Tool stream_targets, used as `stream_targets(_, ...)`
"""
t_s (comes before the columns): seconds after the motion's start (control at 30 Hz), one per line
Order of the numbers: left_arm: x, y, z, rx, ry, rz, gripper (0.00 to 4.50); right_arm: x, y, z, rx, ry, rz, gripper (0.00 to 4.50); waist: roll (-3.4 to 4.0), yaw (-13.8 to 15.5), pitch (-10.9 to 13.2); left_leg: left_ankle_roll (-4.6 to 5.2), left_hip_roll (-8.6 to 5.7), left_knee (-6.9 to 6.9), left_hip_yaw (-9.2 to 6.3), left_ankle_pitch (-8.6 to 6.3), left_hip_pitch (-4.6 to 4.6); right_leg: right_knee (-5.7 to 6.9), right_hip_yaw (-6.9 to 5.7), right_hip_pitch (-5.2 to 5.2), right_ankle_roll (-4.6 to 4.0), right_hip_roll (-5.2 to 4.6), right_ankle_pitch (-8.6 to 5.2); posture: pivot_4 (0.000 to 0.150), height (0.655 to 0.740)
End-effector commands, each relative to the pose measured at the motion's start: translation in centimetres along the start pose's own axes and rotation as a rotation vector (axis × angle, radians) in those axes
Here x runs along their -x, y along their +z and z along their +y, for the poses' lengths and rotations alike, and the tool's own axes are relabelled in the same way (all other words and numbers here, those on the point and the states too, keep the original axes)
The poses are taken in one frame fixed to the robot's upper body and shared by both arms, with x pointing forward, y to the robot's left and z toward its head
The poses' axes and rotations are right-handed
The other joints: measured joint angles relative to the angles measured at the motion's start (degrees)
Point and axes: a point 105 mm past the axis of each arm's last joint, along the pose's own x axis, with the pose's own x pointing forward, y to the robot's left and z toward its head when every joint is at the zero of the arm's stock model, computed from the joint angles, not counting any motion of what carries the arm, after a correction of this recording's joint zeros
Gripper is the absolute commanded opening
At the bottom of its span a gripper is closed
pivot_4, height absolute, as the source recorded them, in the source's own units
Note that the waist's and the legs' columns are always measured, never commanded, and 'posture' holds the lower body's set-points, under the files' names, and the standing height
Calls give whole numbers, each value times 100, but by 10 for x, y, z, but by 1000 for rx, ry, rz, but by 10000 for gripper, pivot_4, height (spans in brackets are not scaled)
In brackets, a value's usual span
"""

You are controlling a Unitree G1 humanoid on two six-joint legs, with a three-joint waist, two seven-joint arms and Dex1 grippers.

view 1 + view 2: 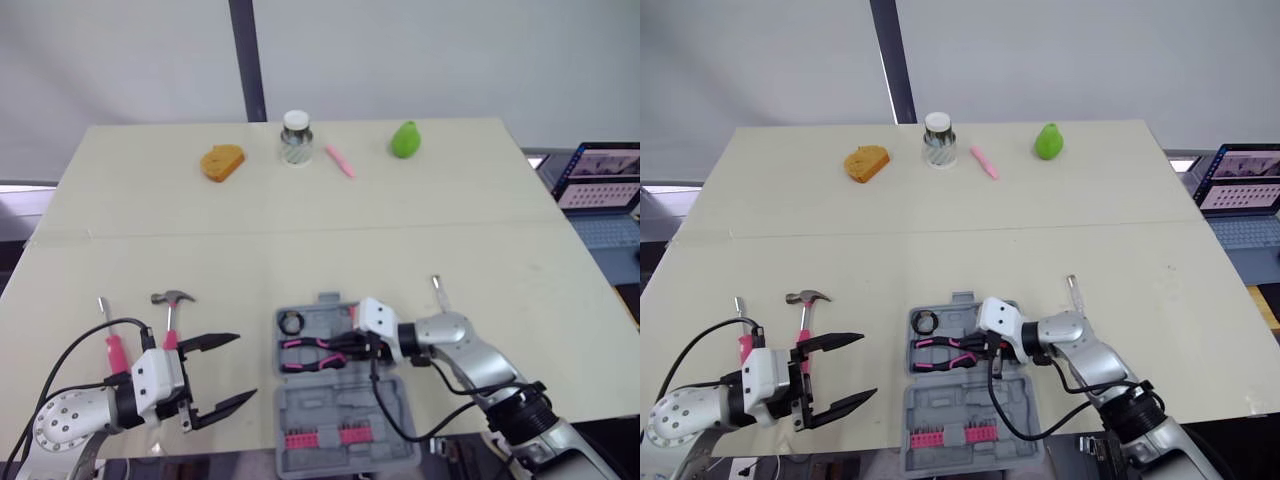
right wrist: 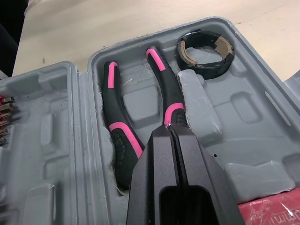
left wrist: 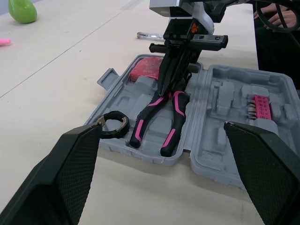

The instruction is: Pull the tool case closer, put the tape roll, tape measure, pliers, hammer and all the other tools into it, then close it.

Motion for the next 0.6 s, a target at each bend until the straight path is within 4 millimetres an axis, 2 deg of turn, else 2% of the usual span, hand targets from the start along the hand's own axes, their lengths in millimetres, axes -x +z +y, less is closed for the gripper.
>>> stream_targets(0.03, -2, 3, -3, -20, -10, -11, 45000, -2, -57, 12, -140, 3, 206, 437, 1, 1, -4, 0, 0, 0, 0, 0, 0, 0, 0, 0, 0, 0, 0, 1500, 6950)
stream_targets(0.6, -6, 3, -2, -21, -12, -20, 45000, -2, -63, 11, -160, -4, 227, 437, 4, 1, -29, -2, 0, -2, -1, -3, 3, -3, 0, 4, 0, -1, 0, 1500, 6950)
